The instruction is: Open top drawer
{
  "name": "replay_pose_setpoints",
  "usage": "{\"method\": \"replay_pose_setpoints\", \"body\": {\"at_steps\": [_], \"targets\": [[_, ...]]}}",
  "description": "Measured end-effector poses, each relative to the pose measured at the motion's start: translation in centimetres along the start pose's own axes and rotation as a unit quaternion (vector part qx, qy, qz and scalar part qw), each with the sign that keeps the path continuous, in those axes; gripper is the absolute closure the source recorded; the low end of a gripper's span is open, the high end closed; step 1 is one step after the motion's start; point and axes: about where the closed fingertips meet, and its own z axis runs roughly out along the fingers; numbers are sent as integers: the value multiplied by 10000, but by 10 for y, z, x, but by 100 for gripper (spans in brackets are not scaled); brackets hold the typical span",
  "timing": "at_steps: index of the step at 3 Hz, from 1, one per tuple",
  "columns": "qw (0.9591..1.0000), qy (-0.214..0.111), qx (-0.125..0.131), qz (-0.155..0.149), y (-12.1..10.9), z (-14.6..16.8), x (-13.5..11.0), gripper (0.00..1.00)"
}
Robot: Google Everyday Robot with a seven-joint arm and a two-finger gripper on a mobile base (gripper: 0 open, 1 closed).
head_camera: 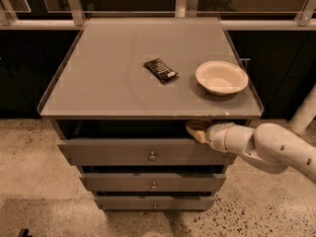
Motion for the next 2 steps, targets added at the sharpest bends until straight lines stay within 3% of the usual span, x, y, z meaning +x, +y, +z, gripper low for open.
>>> {"method": "replay_pose_setpoints", "body": {"at_steps": [2], "targets": [[9985, 439, -339, -18, 11, 5, 8, 100]]}}
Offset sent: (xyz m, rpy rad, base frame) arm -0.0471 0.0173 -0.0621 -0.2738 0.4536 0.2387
